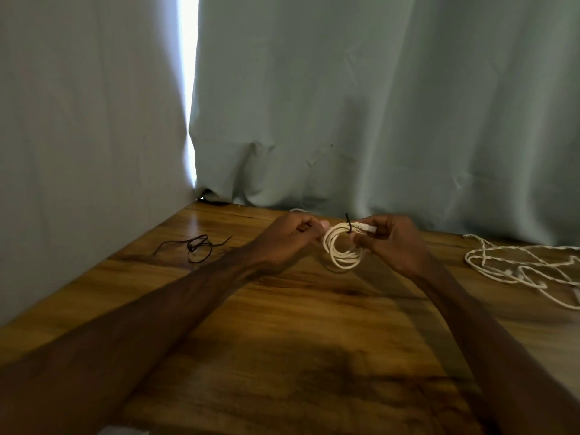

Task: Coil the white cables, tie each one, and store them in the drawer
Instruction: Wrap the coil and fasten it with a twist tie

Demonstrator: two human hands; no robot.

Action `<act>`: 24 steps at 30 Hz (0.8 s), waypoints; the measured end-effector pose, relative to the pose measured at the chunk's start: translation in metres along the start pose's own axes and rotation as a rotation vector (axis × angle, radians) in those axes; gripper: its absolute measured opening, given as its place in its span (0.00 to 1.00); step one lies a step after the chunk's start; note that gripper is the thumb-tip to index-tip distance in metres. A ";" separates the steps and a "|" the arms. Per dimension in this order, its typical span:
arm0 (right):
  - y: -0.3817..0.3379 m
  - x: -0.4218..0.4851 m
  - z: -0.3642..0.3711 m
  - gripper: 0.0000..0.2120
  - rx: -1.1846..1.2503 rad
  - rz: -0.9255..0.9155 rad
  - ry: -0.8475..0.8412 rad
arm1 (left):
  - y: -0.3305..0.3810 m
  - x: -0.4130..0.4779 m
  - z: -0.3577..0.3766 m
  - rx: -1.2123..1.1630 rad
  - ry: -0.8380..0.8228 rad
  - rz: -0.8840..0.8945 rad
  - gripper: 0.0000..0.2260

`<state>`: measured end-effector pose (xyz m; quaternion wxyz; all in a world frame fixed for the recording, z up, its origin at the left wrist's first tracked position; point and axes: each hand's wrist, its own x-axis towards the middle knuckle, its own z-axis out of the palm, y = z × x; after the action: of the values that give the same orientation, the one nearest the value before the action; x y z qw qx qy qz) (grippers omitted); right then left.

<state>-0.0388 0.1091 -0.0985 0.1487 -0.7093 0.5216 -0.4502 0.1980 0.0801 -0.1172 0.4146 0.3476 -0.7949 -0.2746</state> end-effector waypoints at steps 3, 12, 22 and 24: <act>0.001 -0.022 -0.010 0.10 0.014 0.049 0.110 | 0.002 -0.003 0.001 0.082 0.008 0.018 0.19; -0.001 -0.116 -0.085 0.10 -0.141 0.105 0.221 | 0.039 -0.002 0.048 0.111 -0.055 0.060 0.11; -0.002 -0.226 -0.220 0.10 -0.403 0.310 0.306 | 0.159 -0.006 0.206 0.238 -0.335 0.302 0.08; -0.001 -0.255 -0.242 0.11 -0.432 0.371 0.317 | 0.179 -0.011 0.235 0.235 -0.385 0.353 0.07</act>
<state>-0.2437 0.3950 -0.0880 -0.0086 -0.5386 0.7419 -0.3992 -0.0553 0.2326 -0.1116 0.2543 0.1911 -0.9336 -0.1651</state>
